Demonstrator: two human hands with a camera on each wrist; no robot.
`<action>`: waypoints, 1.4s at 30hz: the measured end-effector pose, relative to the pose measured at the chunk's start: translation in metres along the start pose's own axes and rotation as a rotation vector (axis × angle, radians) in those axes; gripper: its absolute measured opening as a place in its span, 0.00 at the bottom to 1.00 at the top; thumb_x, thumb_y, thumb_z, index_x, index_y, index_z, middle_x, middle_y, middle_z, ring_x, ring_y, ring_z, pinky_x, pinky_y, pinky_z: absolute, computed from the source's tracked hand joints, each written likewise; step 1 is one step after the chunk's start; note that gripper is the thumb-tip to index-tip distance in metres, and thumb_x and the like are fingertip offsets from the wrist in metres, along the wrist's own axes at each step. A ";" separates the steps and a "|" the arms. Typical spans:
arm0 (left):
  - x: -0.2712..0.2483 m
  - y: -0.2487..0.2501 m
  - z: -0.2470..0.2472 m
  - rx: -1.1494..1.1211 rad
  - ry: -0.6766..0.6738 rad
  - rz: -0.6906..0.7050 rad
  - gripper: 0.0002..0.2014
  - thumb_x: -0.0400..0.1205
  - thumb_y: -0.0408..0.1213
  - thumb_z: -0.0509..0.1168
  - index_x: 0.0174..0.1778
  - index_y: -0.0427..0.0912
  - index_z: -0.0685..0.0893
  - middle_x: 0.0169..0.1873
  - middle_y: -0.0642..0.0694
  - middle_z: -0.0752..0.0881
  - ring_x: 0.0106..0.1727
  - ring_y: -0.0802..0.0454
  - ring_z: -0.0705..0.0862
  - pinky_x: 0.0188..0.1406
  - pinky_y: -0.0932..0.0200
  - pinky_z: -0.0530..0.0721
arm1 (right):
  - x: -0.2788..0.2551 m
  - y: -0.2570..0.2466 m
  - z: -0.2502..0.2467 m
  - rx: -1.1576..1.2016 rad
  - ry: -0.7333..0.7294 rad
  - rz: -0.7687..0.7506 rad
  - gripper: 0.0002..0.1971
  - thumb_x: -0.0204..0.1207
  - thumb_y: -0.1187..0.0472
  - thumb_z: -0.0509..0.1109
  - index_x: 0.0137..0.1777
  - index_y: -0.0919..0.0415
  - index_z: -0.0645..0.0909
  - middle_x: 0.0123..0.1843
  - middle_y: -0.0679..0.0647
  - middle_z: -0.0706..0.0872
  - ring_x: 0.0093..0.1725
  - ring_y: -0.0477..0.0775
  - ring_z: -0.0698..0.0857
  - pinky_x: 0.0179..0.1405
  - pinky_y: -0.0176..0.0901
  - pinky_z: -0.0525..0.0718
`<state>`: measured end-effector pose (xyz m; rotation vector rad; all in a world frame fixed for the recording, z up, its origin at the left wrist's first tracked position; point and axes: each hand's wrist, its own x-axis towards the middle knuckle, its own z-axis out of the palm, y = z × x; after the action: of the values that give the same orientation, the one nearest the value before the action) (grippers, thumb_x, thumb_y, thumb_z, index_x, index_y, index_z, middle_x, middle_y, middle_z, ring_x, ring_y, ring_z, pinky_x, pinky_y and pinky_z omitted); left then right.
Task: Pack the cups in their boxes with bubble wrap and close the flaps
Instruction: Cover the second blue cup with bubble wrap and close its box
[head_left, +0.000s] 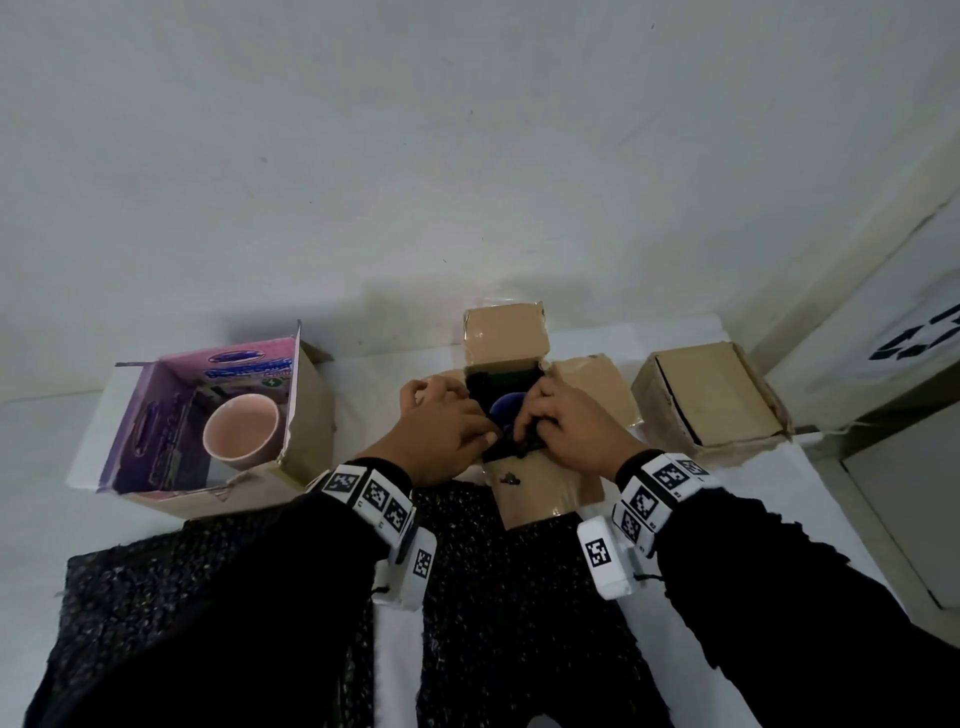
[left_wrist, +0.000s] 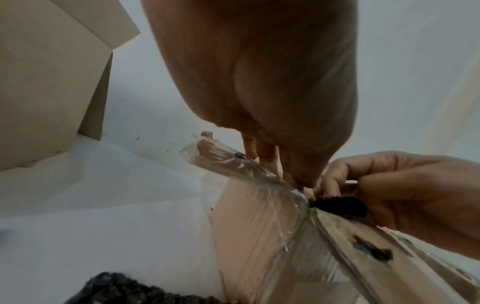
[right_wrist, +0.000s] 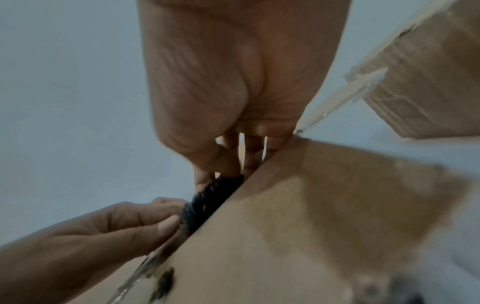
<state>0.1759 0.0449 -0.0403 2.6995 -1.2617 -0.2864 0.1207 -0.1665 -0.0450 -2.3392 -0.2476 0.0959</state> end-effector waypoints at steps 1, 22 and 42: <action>-0.001 0.000 0.000 0.019 0.009 0.015 0.34 0.76 0.65 0.37 0.59 0.61 0.87 0.56 0.64 0.83 0.71 0.49 0.64 0.70 0.44 0.48 | -0.001 0.000 -0.002 -0.002 -0.040 0.018 0.12 0.72 0.62 0.62 0.40 0.56 0.89 0.44 0.44 0.80 0.47 0.48 0.80 0.51 0.44 0.79; -0.012 0.017 0.008 0.259 0.039 0.067 0.22 0.79 0.57 0.62 0.68 0.53 0.78 0.59 0.53 0.85 0.66 0.49 0.76 0.69 0.43 0.51 | -0.006 -0.001 0.013 -0.167 -0.102 0.045 0.09 0.77 0.53 0.68 0.53 0.55 0.77 0.44 0.46 0.80 0.42 0.51 0.80 0.37 0.43 0.76; -0.015 0.012 0.013 0.310 0.100 0.124 0.22 0.77 0.59 0.52 0.44 0.54 0.89 0.43 0.57 0.88 0.59 0.49 0.81 0.68 0.39 0.59 | -0.008 0.003 0.016 -0.364 -0.197 -0.028 0.17 0.84 0.45 0.56 0.55 0.52 0.83 0.48 0.51 0.86 0.49 0.57 0.79 0.46 0.50 0.76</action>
<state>0.1548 0.0483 -0.0486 2.8227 -1.5476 0.0643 0.1113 -0.1588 -0.0586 -2.6893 -0.4249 0.2900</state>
